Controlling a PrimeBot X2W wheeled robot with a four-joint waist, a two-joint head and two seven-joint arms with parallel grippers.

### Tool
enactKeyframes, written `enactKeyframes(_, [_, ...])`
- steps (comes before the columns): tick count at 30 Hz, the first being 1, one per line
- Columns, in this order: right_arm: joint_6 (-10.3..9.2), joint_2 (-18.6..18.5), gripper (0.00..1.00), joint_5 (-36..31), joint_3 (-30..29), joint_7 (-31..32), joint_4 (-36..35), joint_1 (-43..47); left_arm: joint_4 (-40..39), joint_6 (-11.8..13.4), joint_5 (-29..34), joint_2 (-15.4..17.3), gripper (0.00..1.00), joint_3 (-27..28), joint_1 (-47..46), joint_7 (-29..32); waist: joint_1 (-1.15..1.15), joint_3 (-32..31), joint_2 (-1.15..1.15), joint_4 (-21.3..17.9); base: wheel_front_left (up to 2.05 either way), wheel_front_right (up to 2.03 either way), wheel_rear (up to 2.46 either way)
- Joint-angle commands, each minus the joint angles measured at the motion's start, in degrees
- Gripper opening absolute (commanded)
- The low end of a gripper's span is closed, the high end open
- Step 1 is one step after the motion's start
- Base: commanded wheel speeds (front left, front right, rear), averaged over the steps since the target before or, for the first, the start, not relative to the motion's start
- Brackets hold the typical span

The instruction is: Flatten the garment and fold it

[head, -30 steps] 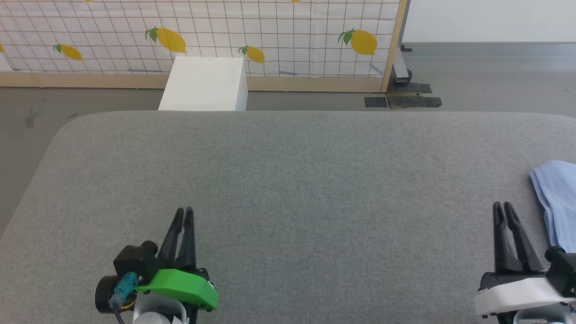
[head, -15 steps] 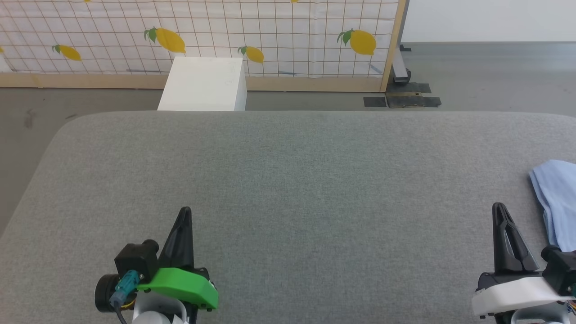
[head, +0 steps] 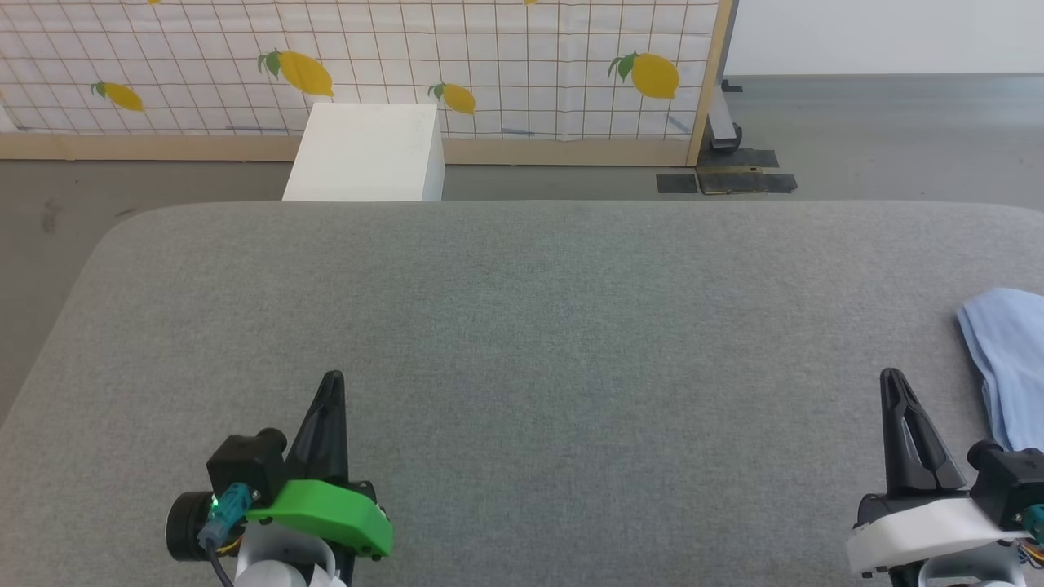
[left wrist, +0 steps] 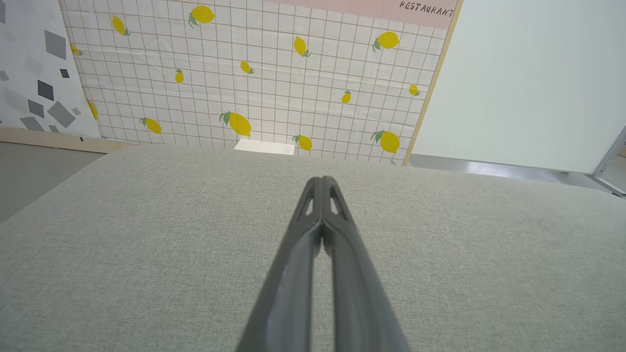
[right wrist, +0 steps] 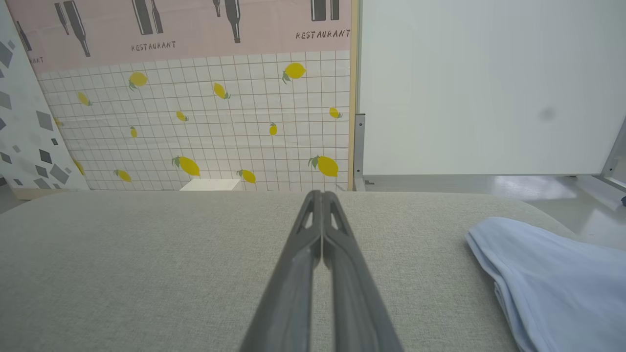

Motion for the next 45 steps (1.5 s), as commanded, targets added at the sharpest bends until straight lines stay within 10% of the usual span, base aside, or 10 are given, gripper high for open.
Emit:
enactKeyframes(1, [-0.02, 0.03, 0.0, -0.61, 0.35, 0.39, -0.11, -0.71, -0.42, 0.53, 0.87, -0.05, 0.0, 0.25, 0.55, 0.4, 0.0, 0.0, 0.0, -0.02, 0.0, 0.0, 0.0])
enactKeyframes(45, [-0.06, 0.1, 0.0, -2.71, 3.23, 4.73, -0.31, -2.14, -4.15, 1.55, 5.61, -0.15, 0.0, 1.69, 1.5, 5.49, 0.0, 0.14, 0.0, -0.76, 0.0, 0.0, 0.0])
